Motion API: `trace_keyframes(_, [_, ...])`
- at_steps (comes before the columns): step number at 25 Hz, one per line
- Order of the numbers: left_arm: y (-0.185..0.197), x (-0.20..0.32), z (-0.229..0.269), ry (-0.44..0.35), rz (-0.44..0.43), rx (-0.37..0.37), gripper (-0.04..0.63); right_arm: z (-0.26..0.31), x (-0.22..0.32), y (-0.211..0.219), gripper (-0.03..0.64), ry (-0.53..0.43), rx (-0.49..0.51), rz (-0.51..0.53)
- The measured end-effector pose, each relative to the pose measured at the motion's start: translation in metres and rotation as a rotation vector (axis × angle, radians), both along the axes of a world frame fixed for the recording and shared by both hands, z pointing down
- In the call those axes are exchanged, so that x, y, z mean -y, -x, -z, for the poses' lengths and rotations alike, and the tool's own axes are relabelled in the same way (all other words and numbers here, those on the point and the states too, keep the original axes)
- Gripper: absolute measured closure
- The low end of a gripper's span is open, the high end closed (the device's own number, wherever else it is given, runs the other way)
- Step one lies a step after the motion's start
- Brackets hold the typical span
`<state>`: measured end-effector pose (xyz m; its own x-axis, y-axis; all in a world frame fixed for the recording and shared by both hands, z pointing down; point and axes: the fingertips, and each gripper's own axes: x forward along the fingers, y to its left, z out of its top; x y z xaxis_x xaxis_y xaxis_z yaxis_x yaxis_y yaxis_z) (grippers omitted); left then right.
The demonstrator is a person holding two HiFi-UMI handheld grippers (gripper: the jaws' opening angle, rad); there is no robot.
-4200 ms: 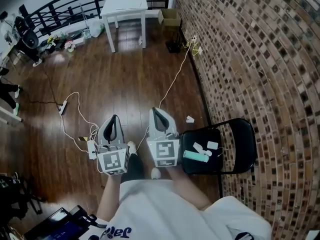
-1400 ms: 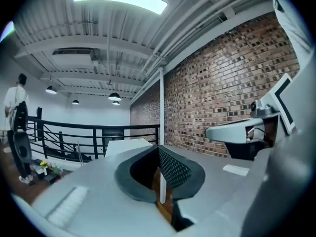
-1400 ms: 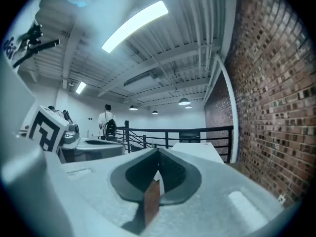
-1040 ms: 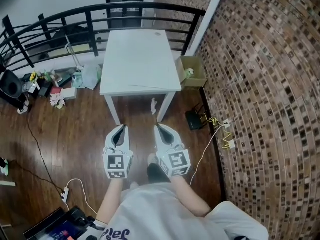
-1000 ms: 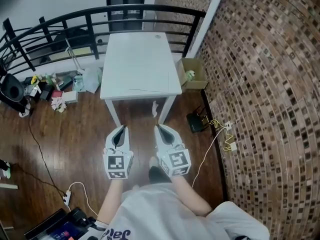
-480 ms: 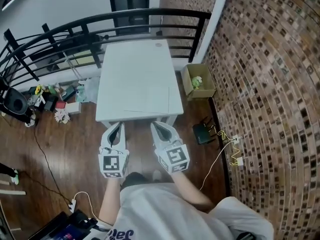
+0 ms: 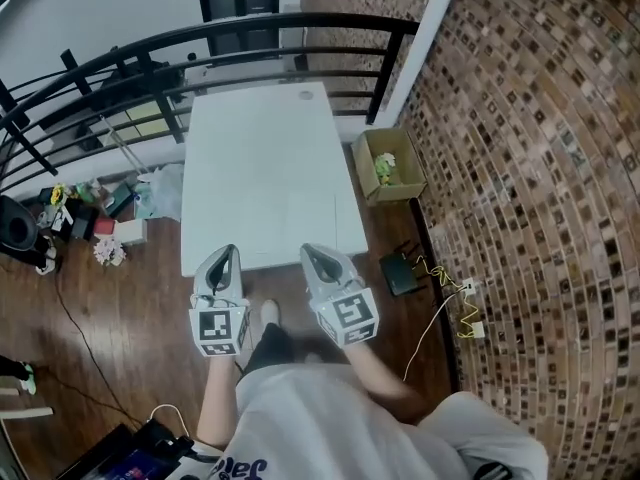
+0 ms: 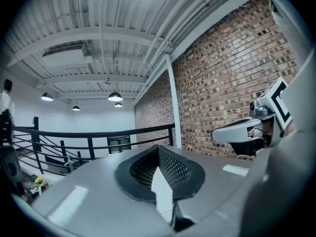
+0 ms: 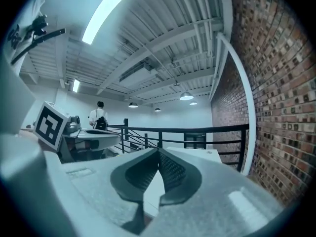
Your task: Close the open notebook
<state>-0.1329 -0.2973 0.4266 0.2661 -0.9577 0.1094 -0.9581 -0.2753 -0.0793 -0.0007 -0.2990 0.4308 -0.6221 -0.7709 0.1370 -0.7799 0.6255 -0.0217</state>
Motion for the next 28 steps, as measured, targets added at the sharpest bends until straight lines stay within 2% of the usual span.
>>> trace_keyframes(6, [0.041, 0.076, 0.007, -0.014, -0.017, -0.021, 0.58, 0.025, 0.089, 0.03, 0.629, -0.058, -0.028, -0.032])
trace_keyframes(11, [0.078, 0.12, -0.011, 0.045, -0.037, -0.051, 0.58, 0.022, 0.127, 0.068, 0.629, -0.052, -0.057, -0.03])
trace_keyframes(14, [0.095, 0.138, -0.03, 0.086, -0.06, -0.04, 0.58, 0.008, 0.138, 0.076, 0.629, -0.028, -0.072, -0.041])
trace_keyframes(20, [0.112, 0.159, -0.064, 0.22, -0.063, -0.064, 0.572, -0.015, 0.167, 0.055, 0.629, 0.051, -0.084, -0.089])
trace_keyframes(24, [0.121, 0.172, -0.088, 0.303, -0.044, -0.079, 0.557, -0.014, 0.194, 0.046, 0.629, 0.055, -0.086, -0.101])
trace_keyframes(28, [0.111, 0.18, -0.111, 0.379, -0.043, -0.097, 0.52, -0.02, 0.212, 0.036, 0.629, 0.072, -0.1, -0.087])
